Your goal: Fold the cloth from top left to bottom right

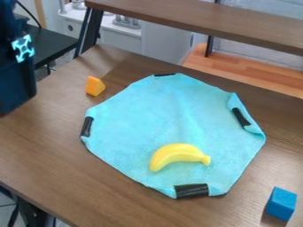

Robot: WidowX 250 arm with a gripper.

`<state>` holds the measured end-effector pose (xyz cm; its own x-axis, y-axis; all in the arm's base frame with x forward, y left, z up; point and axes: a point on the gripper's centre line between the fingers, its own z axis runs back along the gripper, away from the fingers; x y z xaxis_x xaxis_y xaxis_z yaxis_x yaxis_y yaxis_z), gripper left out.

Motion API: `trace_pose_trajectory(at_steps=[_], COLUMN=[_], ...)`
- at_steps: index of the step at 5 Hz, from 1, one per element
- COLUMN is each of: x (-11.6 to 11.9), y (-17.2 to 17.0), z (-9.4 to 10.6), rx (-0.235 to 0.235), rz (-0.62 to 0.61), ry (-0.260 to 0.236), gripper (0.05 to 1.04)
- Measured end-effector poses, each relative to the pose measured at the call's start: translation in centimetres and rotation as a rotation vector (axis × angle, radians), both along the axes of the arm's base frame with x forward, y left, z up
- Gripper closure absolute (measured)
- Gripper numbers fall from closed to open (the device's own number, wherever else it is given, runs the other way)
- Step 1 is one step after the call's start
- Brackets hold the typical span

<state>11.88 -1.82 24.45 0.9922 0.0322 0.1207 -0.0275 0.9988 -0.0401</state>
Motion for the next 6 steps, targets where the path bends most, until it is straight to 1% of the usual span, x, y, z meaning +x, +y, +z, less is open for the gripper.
trace_pose_trajectory(at_steps=[1, 2, 3, 4, 5, 6], x=[-0.1, 4.0, 6.9, 10.3, 13.1, 15.5], y=[0.0, 5.0, 7.7, 10.3, 11.3, 12.1], z=[-0.1, -2.7, -3.6, -4.4, -4.1, -3.7], rx=[-0.004, -0.174, -0.228, -0.115, -0.018, 0.088], rz=[-0.02, -0.149, -0.269, -0.417, -0.582, -0.717], ry=[0.014, 0.228, 0.085, -0.076, -0.248, -0.372], gripper=[0.09, 0.09, 0.09, 0.09, 0.09, 0.09])
